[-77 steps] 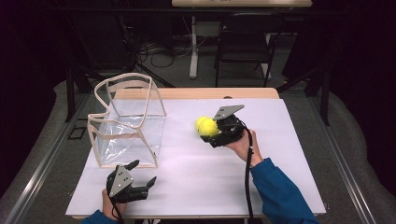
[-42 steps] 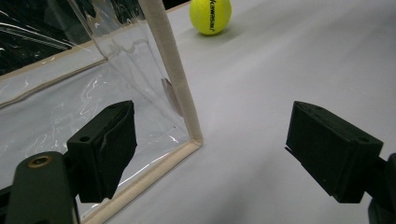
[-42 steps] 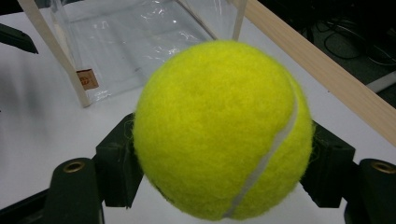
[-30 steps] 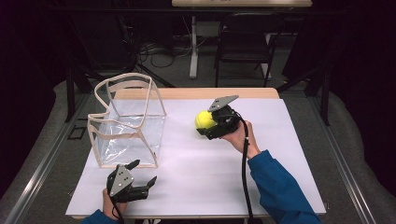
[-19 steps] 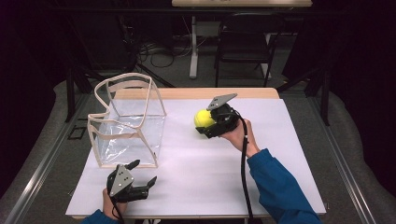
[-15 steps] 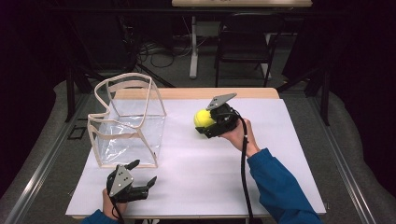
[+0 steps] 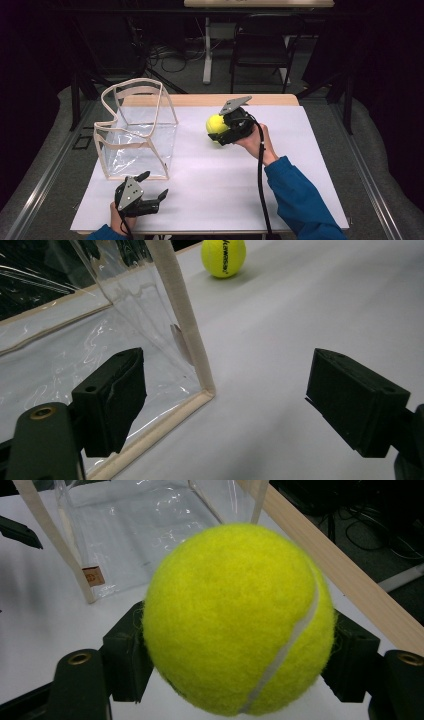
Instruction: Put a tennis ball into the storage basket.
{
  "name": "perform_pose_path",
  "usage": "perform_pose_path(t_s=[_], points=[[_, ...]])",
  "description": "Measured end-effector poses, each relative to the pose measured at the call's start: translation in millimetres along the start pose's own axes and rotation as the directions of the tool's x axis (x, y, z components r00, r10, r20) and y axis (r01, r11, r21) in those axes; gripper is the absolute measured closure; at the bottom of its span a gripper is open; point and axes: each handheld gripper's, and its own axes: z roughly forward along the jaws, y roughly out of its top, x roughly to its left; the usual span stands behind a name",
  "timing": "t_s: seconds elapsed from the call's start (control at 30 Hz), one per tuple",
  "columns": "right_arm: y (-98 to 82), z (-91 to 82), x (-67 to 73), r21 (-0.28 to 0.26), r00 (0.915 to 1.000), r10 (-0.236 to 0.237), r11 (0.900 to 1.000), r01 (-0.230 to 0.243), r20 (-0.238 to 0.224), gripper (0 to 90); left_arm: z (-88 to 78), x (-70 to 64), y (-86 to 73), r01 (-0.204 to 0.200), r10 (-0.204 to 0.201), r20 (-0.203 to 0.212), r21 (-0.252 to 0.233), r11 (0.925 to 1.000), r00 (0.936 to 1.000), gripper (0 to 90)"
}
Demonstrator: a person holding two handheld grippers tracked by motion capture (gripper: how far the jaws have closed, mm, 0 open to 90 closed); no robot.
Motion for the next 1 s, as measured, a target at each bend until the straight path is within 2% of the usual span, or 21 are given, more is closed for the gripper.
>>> perform_pose_path(t_s=[0.57,1.0], points=[[9.4,1.6,-2.0,0.005,1.0,-0.009,1.0,0.009,0.0,26.6,0.6,-0.7,0.0,0.001,-0.001,0.002,-0.001,1.0,1.0,16.0],[24.0,1.0,-3.5,0.007,0.9997,-0.025,1.0,0.025,0.0,26.6,1.1,-0.8,-0.1,0.002,-0.002,0.006,0.0,1.0,1.0,16.0]])
